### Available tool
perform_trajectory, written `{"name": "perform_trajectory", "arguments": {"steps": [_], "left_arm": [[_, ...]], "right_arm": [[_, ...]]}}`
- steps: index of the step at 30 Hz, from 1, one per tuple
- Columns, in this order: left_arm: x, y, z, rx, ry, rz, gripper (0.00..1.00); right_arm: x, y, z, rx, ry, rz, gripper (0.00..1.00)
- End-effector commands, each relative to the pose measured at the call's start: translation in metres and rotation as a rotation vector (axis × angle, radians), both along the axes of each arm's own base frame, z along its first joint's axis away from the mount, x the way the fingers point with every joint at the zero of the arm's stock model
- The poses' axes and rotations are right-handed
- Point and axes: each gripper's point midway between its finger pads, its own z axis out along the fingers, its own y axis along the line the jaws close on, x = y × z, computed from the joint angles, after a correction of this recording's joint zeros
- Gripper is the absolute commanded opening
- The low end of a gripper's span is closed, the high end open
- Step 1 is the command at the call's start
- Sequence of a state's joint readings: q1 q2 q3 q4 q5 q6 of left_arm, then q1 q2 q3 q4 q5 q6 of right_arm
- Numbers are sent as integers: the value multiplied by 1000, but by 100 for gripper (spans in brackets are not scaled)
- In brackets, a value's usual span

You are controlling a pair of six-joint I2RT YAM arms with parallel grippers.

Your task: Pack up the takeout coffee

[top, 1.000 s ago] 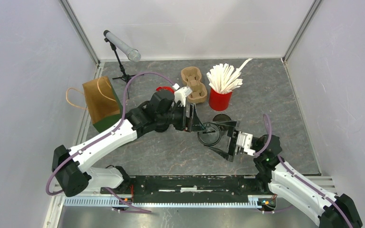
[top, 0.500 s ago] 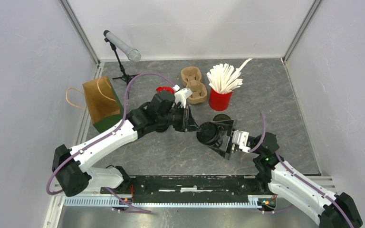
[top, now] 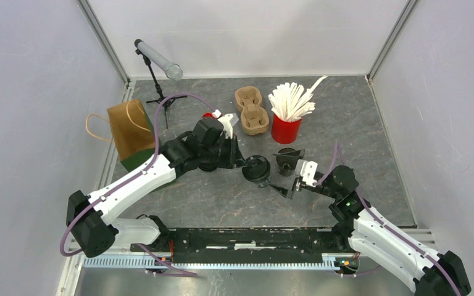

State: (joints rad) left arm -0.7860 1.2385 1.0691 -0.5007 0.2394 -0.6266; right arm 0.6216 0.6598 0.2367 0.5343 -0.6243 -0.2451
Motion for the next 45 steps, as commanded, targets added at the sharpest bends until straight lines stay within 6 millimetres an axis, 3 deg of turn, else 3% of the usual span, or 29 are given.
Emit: {"name": "perform_trajectory", "arguments": {"steps": [1,5,12,15,18,21,24,27,34,45], "left_arm": [[18,27,-8,160,-74,71,12],[27,28,-20,207,-81,86,11],[69,30,-14,304,-165,190,14],[72,30,-16,331,-157,193,24],[66,29,-22,318,-152,162,48],[52,12,-26,230,-137,53,67],[39,-3,-28,148,-118,-30,84],[26,-15,-31,115,-104,-99,93],[11,-22,-34,211,-214,-177,100],[19,-25,-84,487,-261,-202,100]], "right_arm": [[23,-10,14,-17,131,-150,98],[33,-19,3,-55,256,-249,98],[39,-30,28,32,415,-359,98],[44,-36,16,53,470,-416,98],[38,-30,-6,51,566,-391,98],[35,-28,-21,46,613,-387,95],[36,-35,-26,41,630,-431,94],[38,-47,-15,63,619,-491,95],[32,-67,30,182,538,-537,98],[27,-81,44,193,477,-568,98]]}}
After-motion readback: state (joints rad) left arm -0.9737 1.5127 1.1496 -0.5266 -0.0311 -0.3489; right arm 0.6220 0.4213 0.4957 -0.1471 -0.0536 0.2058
